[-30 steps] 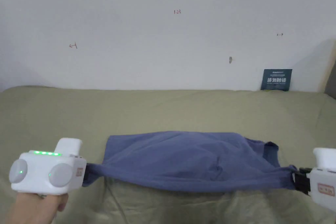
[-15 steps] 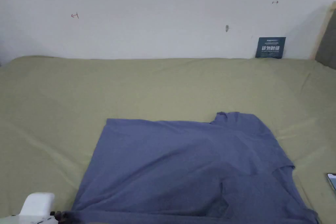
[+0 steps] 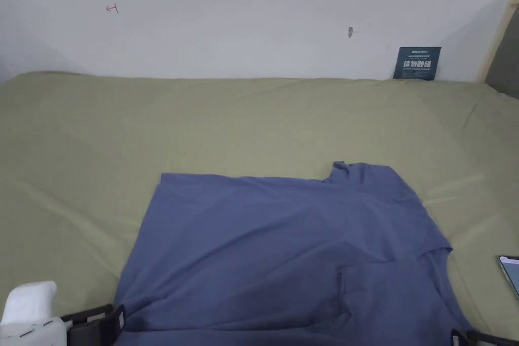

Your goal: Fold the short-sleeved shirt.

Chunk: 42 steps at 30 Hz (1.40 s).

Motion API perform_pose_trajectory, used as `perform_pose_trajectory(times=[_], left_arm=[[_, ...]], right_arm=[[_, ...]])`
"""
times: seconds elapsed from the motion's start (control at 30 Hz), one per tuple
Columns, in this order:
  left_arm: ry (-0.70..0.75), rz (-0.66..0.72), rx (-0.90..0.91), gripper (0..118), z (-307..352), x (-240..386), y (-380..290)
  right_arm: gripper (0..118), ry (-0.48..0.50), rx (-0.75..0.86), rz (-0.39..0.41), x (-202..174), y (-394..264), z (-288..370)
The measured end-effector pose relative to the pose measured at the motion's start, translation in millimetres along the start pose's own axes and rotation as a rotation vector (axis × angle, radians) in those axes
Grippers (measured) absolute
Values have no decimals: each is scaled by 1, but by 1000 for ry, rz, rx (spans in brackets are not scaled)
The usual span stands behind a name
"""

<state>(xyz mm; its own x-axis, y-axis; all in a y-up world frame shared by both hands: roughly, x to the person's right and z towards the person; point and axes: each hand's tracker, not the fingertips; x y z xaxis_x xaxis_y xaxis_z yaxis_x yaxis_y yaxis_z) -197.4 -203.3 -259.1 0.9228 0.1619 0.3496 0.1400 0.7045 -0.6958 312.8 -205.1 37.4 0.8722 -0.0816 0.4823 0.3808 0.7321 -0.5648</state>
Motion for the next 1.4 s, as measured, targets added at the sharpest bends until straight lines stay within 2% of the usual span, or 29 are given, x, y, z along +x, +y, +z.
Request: perform_pose_trajectory(times=[0.07,0.1,0.13,0.17,0.2,0.23,0.37,0.4,0.47,0.5,0.53,0.57,0.6,0.73,0.8,0.93,0.97,1.0,1.03,1.07,1.1,1.13,1.17,1.2,1.23,1.3,1.33,1.37,1.4], left_arm=[[-11,1,1,109,3,-1,3],[9,-9,21,100,5,1,3],[22,-36,60,73,3,-9,3],[32,-55,69,30,4,-10,2],[54,-70,80,0,2,-11,1],[93,-88,101,0,1,-12,-1],[58,-53,37,0,-3,-22,-5],[112,-110,66,0,13,-3,-5],[100,-79,38,0,21,10,-16],[92,-59,22,6,22,15,-21],[22,20,-48,49,6,-27,-7],[-1,25,-70,96,2,-30,-7],[-30,23,-105,118,-4,-33,-8],[9,23,-143,114,-16,2,-23],[35,7,-160,112,-24,-10,-18],[87,-58,-231,72,-44,-6,-21],[65,-38,-236,54,-44,-5,-23],[13,-10,-249,25,-41,-3,-23],[-26,11,-234,4,-38,1,-24],[-12,3,-228,4,-41,1,-24],[15,-25,-233,4,-41,5,-23],[18,-65,-237,4,-40,8,-24],[19,-64,-227,4,-39,10,-25],[14,-60,-240,4,-39,9,-22],[17,-62,-241,4,-38,9,-21],[18,-60,-234,4,-36,9,-21],[15,-53,-231,4,-36,6,-20],[13,-50,-231,4,-37,5,-20],[14,-50,-232,4,-37,5,-19]], right_arm=[[118,-2,11,-3,-3,-2,-14],[116,-3,11,-4,-3,-2,-13],[98,-15,47,-16,-4,-5,-10],[60,-20,74,-22,-4,-7,-7],[6,-18,61,-16,-6,-5,-9],[1,-26,50,-16,-8,-6,-11],[1,-15,52,-31,4,-4,-10],[1,-20,51,-21,5,-4,-9],[1,-15,51,4,6,-6,-7],[1,-18,51,-2,8,-7,-6],[1,-15,47,-12,10,-7,-6],[1,-12,42,-17,11,-8,-5],[1,-9,39,-20,12,-10,-5],[1,-10,11,-7,3,-14,-3],[1,-4,-3,-4,-1,-18,-2],[1,0,-38,6,1,-20,-8],[2,5,-55,3,4,-21,-12],[2,7,-61,1,13,-23,-19],[2,6,-67,2,15,-24,-20],[5,15,-79,2,16,-24,-20],[24,26,-89,-4,18,-24,-20],[76,74,-133,-13,18,-24,-25],[114,90,-186,-16,20,-25,-30],[118,95,-221,-11,20,-27,-36],[117,49,-129,44,19,-21,-33],[116,48,-238,47,11,-42,-43],[106,57,-235,41,10,-47,-46],[90,68,-239,33,10,-51,-47],[65,72,-247,26,13,-38,-58]])
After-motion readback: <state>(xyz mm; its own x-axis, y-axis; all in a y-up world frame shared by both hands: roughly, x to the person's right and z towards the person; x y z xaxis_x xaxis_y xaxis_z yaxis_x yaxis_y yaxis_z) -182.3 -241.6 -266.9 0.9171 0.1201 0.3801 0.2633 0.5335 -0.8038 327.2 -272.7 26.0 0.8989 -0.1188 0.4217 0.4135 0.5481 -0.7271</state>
